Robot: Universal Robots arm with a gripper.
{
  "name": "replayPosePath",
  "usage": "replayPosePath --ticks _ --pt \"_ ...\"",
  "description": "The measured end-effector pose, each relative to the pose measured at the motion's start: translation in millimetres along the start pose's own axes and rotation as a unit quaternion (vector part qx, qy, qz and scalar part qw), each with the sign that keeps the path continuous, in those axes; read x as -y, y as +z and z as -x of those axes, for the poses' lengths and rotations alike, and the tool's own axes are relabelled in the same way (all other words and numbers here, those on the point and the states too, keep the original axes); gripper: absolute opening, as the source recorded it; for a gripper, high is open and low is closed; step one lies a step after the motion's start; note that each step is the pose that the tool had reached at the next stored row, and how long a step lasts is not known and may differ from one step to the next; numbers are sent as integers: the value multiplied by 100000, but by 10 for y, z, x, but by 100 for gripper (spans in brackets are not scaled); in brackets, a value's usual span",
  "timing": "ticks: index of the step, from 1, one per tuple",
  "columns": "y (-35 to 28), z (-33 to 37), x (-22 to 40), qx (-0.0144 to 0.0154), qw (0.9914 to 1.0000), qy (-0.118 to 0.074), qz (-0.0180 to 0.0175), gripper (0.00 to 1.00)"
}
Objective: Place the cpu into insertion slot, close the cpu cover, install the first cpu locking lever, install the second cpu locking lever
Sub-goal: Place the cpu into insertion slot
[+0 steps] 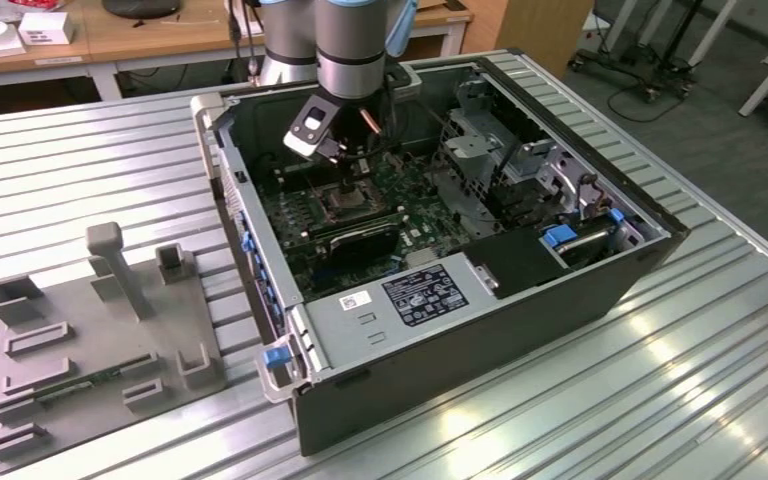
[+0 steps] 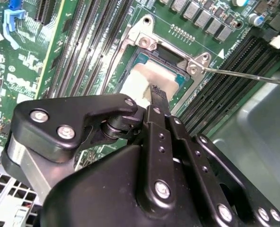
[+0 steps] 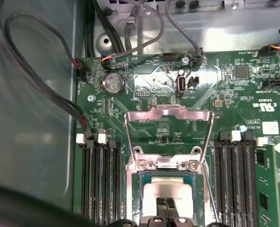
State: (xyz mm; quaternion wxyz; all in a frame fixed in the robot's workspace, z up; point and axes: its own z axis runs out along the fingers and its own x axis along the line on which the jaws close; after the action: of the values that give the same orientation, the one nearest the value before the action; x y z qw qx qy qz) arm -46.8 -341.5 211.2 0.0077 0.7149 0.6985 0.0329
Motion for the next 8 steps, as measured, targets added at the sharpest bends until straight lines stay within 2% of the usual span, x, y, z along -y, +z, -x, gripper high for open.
replayPosePath --ticks 2,8 --pt "-20 -1 -1 -7 100000 0 2 11" --pt "-25 -1 -1 7 100000 1 -5 11"
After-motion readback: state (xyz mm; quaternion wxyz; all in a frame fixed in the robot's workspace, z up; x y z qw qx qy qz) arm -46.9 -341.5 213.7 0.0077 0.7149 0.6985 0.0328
